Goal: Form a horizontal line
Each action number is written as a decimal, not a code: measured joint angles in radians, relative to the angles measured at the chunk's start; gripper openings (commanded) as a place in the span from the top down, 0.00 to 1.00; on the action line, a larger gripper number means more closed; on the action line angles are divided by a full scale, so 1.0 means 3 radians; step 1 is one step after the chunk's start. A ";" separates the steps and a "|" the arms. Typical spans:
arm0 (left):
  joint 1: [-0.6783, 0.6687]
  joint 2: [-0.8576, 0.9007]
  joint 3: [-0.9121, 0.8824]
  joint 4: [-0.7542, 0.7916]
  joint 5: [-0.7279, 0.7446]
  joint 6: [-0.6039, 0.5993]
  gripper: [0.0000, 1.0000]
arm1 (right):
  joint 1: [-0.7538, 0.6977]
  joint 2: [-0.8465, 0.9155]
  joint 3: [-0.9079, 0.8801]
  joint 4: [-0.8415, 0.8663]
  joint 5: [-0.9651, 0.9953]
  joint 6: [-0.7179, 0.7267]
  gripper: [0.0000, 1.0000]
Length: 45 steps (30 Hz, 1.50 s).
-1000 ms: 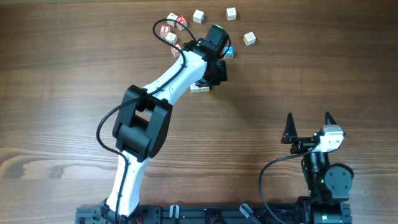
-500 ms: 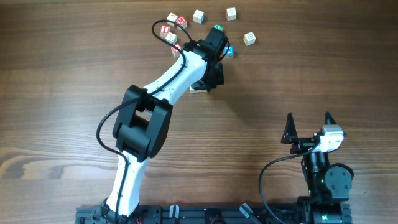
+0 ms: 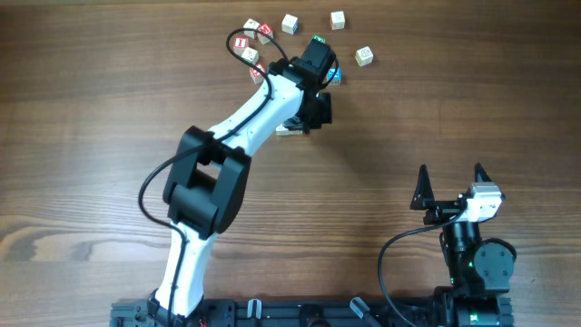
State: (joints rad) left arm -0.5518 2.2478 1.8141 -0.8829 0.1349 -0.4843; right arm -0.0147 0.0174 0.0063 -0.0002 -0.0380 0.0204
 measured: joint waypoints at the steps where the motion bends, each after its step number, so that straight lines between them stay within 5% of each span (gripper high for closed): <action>1: 0.0000 -0.0055 0.0004 0.0000 0.0025 0.0018 0.96 | 0.0000 0.0000 0.0000 0.0000 0.0000 0.0000 0.00; 9: 0.0067 -0.1091 0.0109 -0.0348 -0.0329 0.0195 0.95 | 0.0000 0.0000 0.0000 0.0113 -0.0038 0.0014 0.00; 15: 0.0552 -0.1565 0.0192 -0.0781 -0.0839 0.0200 0.74 | 0.0000 0.0000 0.0000 0.0069 -0.0379 0.0706 0.00; 21: 0.1174 -0.1470 0.0025 -0.0849 -0.0743 0.0139 0.54 | 0.0000 0.0130 0.0020 0.0657 -0.0673 0.1386 0.00; 30: 0.1368 -0.1470 -0.0392 -0.0557 -0.0585 0.0114 0.52 | 0.0004 0.2243 0.1034 0.0505 -0.1027 0.1236 0.00; 38: 0.1363 -0.1469 -0.0521 -0.0448 -0.0429 0.0114 0.53 | 0.0455 0.4501 0.3618 -0.1273 -0.1349 0.0687 0.00; 45: 0.1363 -0.1469 -0.0521 -0.0397 -0.0388 0.0114 0.51 | 0.0661 0.5567 0.4200 -0.0627 -0.1525 0.0642 0.01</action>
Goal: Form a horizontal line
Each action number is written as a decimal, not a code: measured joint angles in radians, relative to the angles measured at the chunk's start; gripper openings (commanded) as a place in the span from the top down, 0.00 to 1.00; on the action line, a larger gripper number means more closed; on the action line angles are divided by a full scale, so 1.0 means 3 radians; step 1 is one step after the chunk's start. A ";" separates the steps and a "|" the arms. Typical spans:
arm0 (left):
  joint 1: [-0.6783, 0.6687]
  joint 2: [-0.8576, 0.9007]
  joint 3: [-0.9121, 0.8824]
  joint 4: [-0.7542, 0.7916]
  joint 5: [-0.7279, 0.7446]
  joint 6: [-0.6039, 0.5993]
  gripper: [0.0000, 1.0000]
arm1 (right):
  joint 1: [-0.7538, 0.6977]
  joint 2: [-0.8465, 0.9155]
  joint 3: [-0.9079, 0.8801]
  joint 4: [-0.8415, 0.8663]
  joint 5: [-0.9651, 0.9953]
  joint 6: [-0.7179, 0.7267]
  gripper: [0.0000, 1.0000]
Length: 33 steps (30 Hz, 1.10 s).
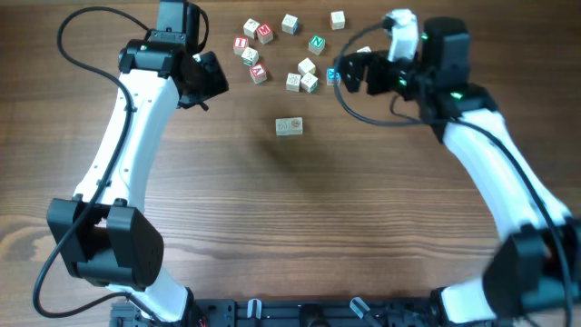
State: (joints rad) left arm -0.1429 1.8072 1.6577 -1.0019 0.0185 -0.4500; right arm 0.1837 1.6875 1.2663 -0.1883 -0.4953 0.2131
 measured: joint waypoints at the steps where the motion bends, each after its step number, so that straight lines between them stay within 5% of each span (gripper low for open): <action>1: 0.0000 0.0000 0.0000 0.0014 0.0009 0.0000 0.51 | 0.0020 0.0183 0.0065 0.0015 0.0024 0.0027 0.01; 8: 0.0000 0.0000 -0.0005 0.0098 0.0022 0.0014 0.49 | 0.0209 0.1097 0.0693 -0.0328 0.0617 0.0078 0.01; 18: 0.0000 0.0001 -0.0510 0.0271 0.0022 0.0014 0.44 | 0.0482 0.1690 0.1118 -0.0346 0.1494 -0.0053 0.18; 24: -0.0001 0.0001 -0.0637 0.0343 0.0023 0.0013 0.41 | 0.0437 0.1942 0.1118 -0.0220 0.1659 -0.0088 0.43; 33: 0.0000 0.0001 -0.0637 0.0354 0.0022 0.0013 0.39 | 0.0430 0.1962 0.1118 -0.0139 0.1656 -0.0037 0.67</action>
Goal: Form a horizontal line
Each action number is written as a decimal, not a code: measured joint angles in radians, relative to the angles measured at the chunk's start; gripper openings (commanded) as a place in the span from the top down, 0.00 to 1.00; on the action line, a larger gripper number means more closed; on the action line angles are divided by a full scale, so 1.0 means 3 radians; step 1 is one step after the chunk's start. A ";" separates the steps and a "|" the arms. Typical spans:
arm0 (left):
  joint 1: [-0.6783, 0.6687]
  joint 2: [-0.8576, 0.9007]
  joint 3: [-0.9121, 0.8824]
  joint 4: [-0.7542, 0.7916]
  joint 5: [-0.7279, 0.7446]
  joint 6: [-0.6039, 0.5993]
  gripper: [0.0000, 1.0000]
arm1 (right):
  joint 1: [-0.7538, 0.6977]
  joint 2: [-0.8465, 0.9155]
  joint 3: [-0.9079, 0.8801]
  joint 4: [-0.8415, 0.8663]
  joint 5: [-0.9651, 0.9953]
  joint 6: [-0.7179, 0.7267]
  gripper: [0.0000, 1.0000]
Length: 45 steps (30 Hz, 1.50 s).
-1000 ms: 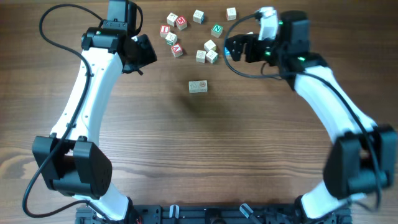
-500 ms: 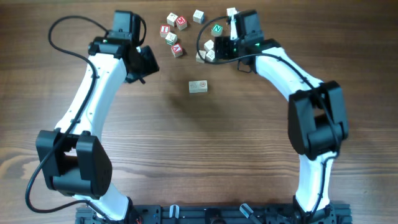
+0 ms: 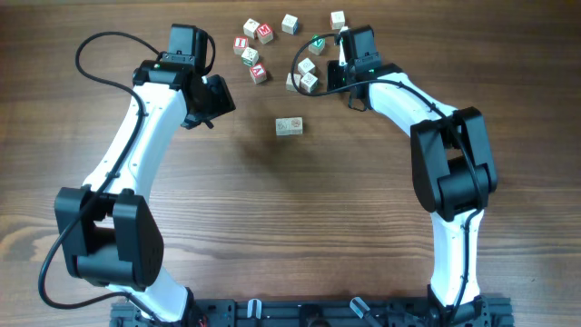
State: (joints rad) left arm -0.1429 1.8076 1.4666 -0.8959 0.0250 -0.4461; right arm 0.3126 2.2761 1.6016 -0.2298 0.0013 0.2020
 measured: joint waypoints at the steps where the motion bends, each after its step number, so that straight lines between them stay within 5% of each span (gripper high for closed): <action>1: 0.0000 0.0000 0.0000 -0.0001 0.0000 0.0000 0.39 | 0.0000 0.0000 0.0000 0.0000 -0.0001 0.0011 0.69; 8: 0.0000 0.0000 0.0000 -0.0066 0.0000 0.0000 0.41 | 0.0000 -0.0033 0.0031 -0.0183 0.0000 0.0032 0.74; 21: -0.0004 0.0000 -0.0158 -0.0106 0.0048 -0.0014 0.43 | 0.0013 -0.1011 0.0038 -0.1670 0.0000 0.0294 0.75; 23: -0.0005 0.0000 -0.0306 0.0041 0.0112 -0.0015 0.50 | 0.0055 -0.1024 0.0028 -0.1818 -0.0001 0.0341 0.75; 26: -0.0038 0.0001 -0.0615 0.0495 0.0167 -0.0020 0.73 | 0.0168 -0.1017 -0.0095 -0.1811 0.0000 0.0420 0.75; 30: -0.0139 0.0004 -0.1021 0.1045 0.0189 -0.0034 0.80 | 0.0326 -0.1017 -0.0285 -0.1678 -0.0001 0.0542 0.75; 33: -0.0233 0.0004 -0.1203 0.1376 0.0195 -0.0034 0.96 | 0.0379 -0.1017 -0.0425 -0.1527 -0.0001 0.0640 0.75; 45: -0.0390 0.0217 -0.1266 0.1916 -0.0069 -0.0291 0.96 | 0.0378 -0.0996 -0.0851 -0.0980 -0.0001 0.1010 0.74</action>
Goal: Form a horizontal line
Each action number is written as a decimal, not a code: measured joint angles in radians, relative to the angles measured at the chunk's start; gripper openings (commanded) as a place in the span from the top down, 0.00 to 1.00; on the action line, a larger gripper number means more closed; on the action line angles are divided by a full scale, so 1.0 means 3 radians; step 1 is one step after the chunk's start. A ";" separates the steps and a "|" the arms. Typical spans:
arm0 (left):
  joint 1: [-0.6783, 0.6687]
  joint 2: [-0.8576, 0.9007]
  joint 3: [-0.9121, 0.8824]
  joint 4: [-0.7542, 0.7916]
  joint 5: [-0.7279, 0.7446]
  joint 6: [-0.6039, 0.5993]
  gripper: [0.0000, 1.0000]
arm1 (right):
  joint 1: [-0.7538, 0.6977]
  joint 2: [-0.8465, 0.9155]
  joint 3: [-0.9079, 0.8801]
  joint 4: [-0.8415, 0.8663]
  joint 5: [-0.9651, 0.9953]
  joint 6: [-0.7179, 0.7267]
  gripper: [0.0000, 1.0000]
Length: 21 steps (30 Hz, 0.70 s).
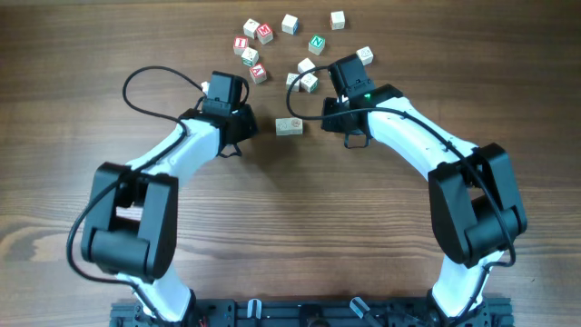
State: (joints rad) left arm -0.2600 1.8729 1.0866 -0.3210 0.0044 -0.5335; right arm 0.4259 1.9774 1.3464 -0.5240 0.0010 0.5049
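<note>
A pale wooden block lies alone in the middle of the table. Several lettered blocks sit in a loose cluster at the back, among them a green one and a red one. My left gripper is low, just left of the lone block. My right gripper is low, a little to the block's right. From above the arms hide both pairs of fingers, and whether either holds anything does not show.
Both white arms reach in from the front corners and bend toward the middle. Their black cables loop above the wood. The block cluster spans the back edge from a red block to a pale one.
My left gripper has moved right and toward the front, from the back left to beside the lone block. My right gripper has come from the cluster's right edge to the block's right side.
First the left arm reached over the lone block, with the right arm parked at the front right. Then the left gripper was at the back left and the right gripper at the cluster's right edge, and stayed about there. Now both flank the lone block.
</note>
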 measured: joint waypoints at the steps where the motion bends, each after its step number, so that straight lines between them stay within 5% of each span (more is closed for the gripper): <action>1: 0.0000 0.0046 -0.0001 0.0034 0.0001 -0.0053 0.96 | 0.0004 0.0000 0.0000 0.0010 0.0000 0.0001 0.74; 21: 0.0004 0.0287 0.0066 0.0388 0.0231 -0.0337 0.96 | 0.0167 0.0006 -0.0011 0.0121 -0.0112 -0.0004 0.65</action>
State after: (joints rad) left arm -0.2588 1.9591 1.1065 -0.2047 0.0738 -0.6346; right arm 0.4759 1.9793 1.3430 -0.4877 -0.0326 0.5037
